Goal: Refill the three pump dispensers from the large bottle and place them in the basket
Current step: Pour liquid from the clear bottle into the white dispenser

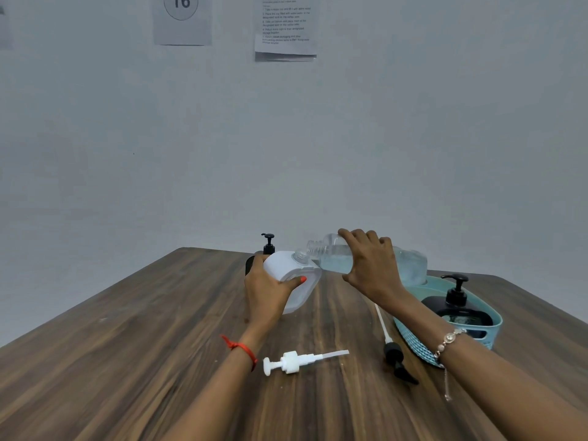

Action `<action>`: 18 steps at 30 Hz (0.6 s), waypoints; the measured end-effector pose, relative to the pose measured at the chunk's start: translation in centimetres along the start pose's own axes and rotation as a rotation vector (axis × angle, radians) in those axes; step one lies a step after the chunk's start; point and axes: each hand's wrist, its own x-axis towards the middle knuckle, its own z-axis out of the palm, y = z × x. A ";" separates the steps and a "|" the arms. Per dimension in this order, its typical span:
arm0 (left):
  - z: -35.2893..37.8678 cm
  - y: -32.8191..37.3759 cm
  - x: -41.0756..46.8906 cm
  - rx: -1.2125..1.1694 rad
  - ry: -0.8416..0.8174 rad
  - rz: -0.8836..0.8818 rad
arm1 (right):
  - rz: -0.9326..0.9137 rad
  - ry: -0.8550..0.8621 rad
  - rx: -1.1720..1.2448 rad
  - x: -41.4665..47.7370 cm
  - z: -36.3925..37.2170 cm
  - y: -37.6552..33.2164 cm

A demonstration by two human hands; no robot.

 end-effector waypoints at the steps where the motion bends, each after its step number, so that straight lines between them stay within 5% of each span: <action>1: 0.0 0.0 0.0 0.003 0.001 -0.001 | -0.005 0.003 -0.003 0.0 0.0 0.0; 18: -0.7 0.0 -0.5 -0.011 0.009 -0.002 | -0.035 0.018 -0.015 0.0 0.2 -0.3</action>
